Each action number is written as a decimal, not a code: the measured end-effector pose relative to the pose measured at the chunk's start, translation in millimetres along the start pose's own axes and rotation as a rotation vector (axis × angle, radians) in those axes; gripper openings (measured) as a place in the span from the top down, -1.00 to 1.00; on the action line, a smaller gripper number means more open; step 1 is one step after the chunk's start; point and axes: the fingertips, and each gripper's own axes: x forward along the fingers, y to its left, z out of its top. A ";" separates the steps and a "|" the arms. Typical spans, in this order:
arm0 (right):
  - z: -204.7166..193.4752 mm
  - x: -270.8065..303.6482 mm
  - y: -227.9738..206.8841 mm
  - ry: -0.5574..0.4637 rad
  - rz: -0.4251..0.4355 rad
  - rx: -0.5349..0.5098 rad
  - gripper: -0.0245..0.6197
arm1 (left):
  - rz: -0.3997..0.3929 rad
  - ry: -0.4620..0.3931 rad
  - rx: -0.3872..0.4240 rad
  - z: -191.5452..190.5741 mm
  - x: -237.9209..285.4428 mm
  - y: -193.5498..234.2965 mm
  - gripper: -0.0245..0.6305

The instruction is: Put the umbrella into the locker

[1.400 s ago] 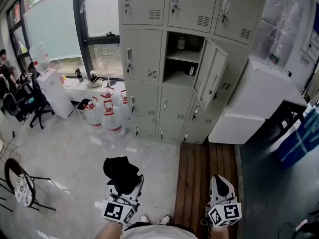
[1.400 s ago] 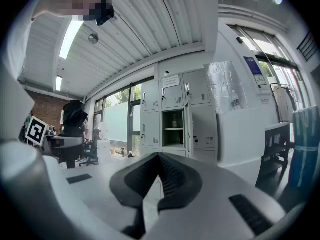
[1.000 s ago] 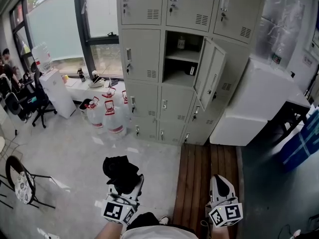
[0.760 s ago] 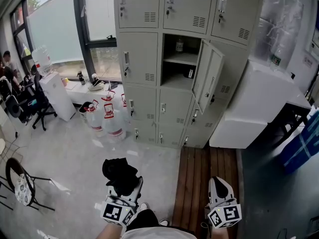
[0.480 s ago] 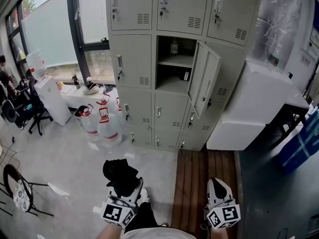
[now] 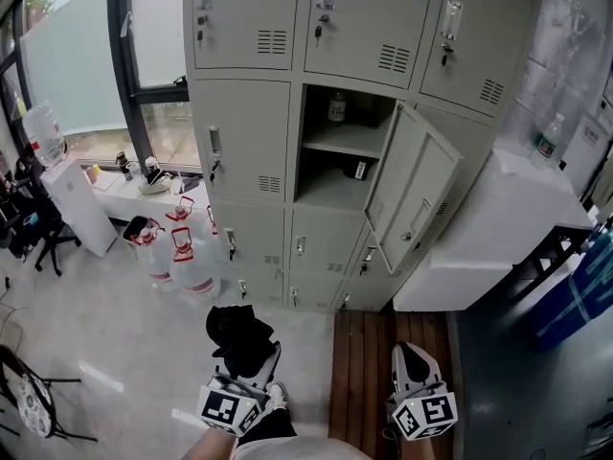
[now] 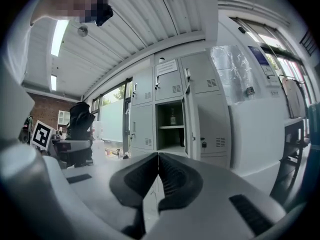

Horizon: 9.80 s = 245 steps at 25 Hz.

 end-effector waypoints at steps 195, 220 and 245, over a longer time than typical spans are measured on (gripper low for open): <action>68.0 230.0 -41.3 -0.071 0.142 -0.066 0.87 | -0.036 0.239 0.657 94.4 478.0 78.3 0.82; 61.5 232.9 -60.8 -0.048 0.076 -0.054 0.87 | 0.148 0.210 0.396 58.3 298.6 172.2 0.85; 72.6 208.3 -116.5 -0.062 -0.051 -0.049 0.87 | 0.274 0.115 0.191 77.7 172.9 169.5 0.86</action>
